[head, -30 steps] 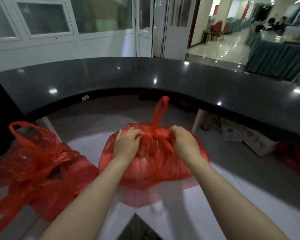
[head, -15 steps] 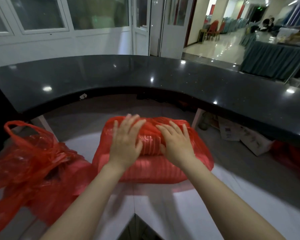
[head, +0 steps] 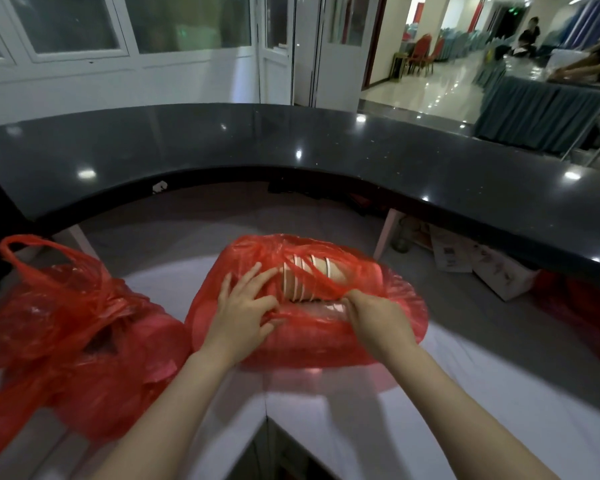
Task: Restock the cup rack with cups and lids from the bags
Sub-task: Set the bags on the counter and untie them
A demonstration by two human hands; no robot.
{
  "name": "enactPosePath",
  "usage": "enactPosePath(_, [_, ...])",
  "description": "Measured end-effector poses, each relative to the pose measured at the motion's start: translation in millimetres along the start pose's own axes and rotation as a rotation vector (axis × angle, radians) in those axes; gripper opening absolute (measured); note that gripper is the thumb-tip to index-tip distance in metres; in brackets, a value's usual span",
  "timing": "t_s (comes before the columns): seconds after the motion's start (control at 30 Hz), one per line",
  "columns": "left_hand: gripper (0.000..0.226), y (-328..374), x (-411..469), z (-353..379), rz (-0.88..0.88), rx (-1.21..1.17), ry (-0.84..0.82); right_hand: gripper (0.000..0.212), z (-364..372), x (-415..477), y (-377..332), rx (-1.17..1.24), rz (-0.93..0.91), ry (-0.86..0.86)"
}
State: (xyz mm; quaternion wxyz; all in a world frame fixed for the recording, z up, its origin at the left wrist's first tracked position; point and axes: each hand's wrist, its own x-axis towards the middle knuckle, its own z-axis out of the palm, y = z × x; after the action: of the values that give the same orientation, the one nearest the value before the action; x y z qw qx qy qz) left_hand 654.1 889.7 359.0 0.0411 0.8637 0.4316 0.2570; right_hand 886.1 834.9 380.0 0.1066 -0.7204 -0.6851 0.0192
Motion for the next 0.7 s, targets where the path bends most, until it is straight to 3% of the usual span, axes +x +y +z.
enactPosePath(0.03, [0.024, -1, -8, 3, 0.004, -0.001, -0.003, 0.026, 3, -1, 6, 0.012, 0.059, 0.026])
enactPosePath(0.13, [0.065, -3, -22, 6, -0.062, -0.011, 0.018, 0.062, 8, -5, 19, 0.086, 0.251, 0.122])
enactPosePath(0.2, [0.072, -3, -26, 5, -0.099, 0.036, 0.031, 0.071, 12, -7, 22, 0.064, 0.322, 0.112])
enactPosePath(0.3, [0.053, -5, -32, 3, -0.206, 0.125, 0.076, 0.057, 17, -15, 23, -0.007, 0.332, 0.027])
enactPosePath(0.4, [0.04, -9, -42, -2, -0.352, 0.194, 0.077, 0.069, 19, -26, 26, -0.11, 0.335, -0.043])
enactPosePath(0.5, [0.01, -6, -45, -6, -0.451, 0.2, 0.1, 0.07, 13, -31, 27, -0.15, 0.259, 0.111])
enactPosePath(0.53, [0.012, -1, -43, -8, -0.465, 0.191, 0.129, 0.067, 10, -31, 27, -0.135, 0.215, 0.198])
enactPosePath(0.6, [0.032, 9, -35, -10, -0.345, 0.176, 0.222, 0.061, 3, -27, 24, -0.108, 0.122, 0.365])
enactPosePath(0.7, [0.03, 35, -15, -11, 0.078, 0.19, 0.347, 0.043, -4, -15, 18, -0.129, -0.071, 0.532])
